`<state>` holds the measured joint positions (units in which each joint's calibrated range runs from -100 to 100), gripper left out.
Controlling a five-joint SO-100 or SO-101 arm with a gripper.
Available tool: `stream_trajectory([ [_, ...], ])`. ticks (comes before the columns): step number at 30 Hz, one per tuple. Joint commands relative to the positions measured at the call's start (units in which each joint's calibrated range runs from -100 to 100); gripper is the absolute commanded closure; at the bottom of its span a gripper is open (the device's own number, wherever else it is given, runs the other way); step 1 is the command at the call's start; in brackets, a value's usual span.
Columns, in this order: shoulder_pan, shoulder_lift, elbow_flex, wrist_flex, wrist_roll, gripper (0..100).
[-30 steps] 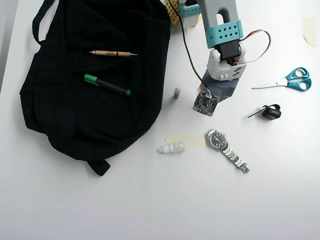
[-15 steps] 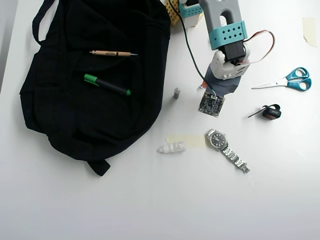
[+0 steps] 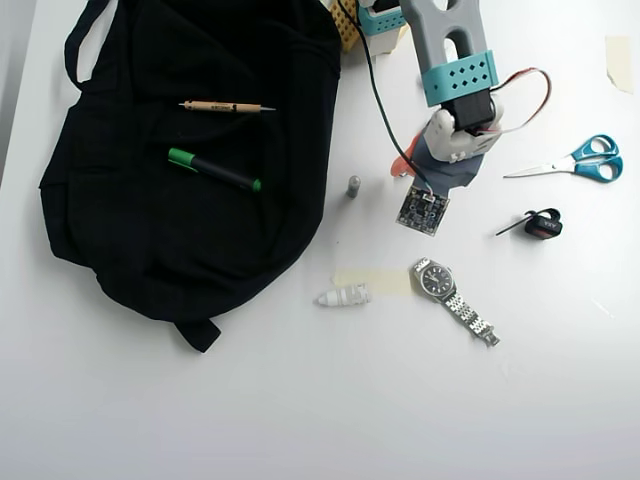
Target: Put the usb stick into the black bag
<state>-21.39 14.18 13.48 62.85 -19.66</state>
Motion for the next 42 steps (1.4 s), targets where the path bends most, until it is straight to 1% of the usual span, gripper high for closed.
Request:
stream_trajectory([
  [1, -0.3, -0.4, -2.5, -0.3, -0.2, 73],
  [14, 1.8, 0.0, -4.3, 0.4, 0.0, 73],
  [24, 2.5, 5.6, -7.6, -0.4, 0.0, 73],
  [42, 4.3, 4.4, -7.3, 0.7, 0.2, 73],
])
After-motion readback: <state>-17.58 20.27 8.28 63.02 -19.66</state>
